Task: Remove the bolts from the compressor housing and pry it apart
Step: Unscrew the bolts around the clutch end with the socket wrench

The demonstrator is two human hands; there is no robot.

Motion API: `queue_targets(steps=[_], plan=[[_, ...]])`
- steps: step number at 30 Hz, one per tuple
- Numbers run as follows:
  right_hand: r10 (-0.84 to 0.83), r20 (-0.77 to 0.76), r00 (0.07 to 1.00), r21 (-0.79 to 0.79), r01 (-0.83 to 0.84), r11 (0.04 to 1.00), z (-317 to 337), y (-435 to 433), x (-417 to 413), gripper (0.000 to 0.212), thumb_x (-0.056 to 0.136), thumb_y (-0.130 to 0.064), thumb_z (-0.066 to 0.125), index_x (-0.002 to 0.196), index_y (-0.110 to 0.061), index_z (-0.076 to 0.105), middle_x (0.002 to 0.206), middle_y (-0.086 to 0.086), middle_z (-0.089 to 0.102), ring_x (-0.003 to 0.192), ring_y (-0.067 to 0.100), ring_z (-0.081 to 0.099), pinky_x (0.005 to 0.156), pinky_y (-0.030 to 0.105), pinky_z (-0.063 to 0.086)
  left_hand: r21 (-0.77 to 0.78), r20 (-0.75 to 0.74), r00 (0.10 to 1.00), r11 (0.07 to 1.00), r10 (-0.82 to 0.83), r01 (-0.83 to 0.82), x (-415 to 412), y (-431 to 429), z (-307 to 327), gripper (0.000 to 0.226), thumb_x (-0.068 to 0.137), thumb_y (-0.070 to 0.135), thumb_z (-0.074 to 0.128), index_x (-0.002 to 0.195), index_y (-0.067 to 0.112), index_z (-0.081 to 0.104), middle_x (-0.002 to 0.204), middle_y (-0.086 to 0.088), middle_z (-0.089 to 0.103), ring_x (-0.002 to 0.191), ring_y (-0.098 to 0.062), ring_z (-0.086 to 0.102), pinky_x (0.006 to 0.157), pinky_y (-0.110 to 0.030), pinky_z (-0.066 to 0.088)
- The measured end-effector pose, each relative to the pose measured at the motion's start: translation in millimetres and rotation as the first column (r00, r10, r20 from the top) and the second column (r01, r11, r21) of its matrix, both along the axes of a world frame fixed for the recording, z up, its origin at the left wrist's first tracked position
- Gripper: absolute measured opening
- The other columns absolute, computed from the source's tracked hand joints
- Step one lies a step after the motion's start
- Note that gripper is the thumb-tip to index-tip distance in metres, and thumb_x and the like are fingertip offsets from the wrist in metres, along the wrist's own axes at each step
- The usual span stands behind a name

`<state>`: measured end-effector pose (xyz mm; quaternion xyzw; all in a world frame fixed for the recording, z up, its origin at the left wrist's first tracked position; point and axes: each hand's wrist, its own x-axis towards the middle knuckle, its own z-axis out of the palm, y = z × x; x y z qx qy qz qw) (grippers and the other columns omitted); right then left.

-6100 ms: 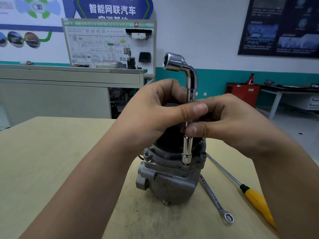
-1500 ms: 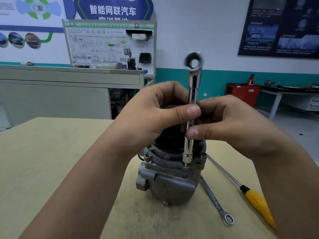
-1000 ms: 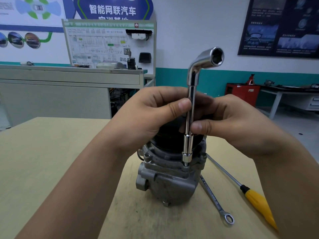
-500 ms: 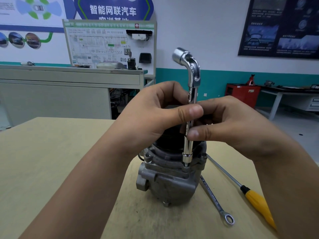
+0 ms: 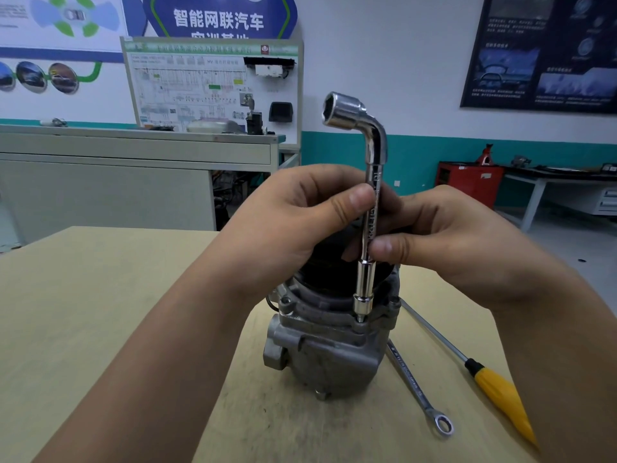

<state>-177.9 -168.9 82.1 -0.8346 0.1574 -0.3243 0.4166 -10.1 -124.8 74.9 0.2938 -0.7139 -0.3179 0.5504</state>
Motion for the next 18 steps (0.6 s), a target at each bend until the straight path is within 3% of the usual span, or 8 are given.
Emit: queue_targets(steps=[5,8,14,18], plan=[[0.012,0.001,1.000,0.001,-0.012,1.000,1.5,1.4,-2.1,0.030,0.064,-0.028,0.069,0.092,-0.016,0.074,0.091,0.003,0.075,0.093,0.016,0.069,0.082,0.021,0.053,-0.011,-0.008,1.000,1.000,0.026,-0.026,0.7,-1.4,-0.8,0.005,0.073,0.027,0.075,0.072,0.022,0.072,0.067,0.005,0.066,0.063,-0.009,0.059,0.060,-0.016,0.048],[0.001,-0.003,1.000,-0.008,-0.001,1.000,2.6,3.3,-1.1,0.029,0.062,-0.026,0.075,0.088,-0.012,0.074,0.091,0.008,0.074,0.088,0.017,0.070,0.077,0.019,0.054,-0.012,-0.045,0.998,0.999,0.042,-0.043,-0.8,-2.0,-1.5,0.017,0.064,0.026,0.081,0.068,0.019,0.066,0.069,0.001,0.065,0.064,-0.013,0.060,0.063,-0.020,0.051],[-0.028,0.042,0.999,0.011,0.027,1.000,3.4,8.4,2.5,0.029,0.054,-0.028,0.070,0.080,-0.017,0.071,0.077,-0.001,0.072,0.077,0.007,0.069,0.068,0.014,0.052,0.012,-0.092,0.994,0.998,0.056,-0.055,-4.4,-0.3,-0.3,0.008,0.067,0.021,0.072,0.061,0.023,0.067,0.066,0.004,0.069,0.060,-0.007,0.064,0.060,-0.017,0.050],[-0.012,0.066,0.998,0.030,0.010,1.000,2.5,8.2,1.9,0.024,0.055,-0.026,0.069,0.078,-0.018,0.072,0.081,0.000,0.074,0.083,0.011,0.070,0.072,0.015,0.053,-0.006,-0.038,0.999,1.000,0.026,-0.026,-2.5,-0.4,-0.5,0.014,0.078,0.020,0.063,0.077,0.025,0.076,0.079,0.004,0.074,0.078,-0.008,0.069,0.072,-0.019,0.052]])
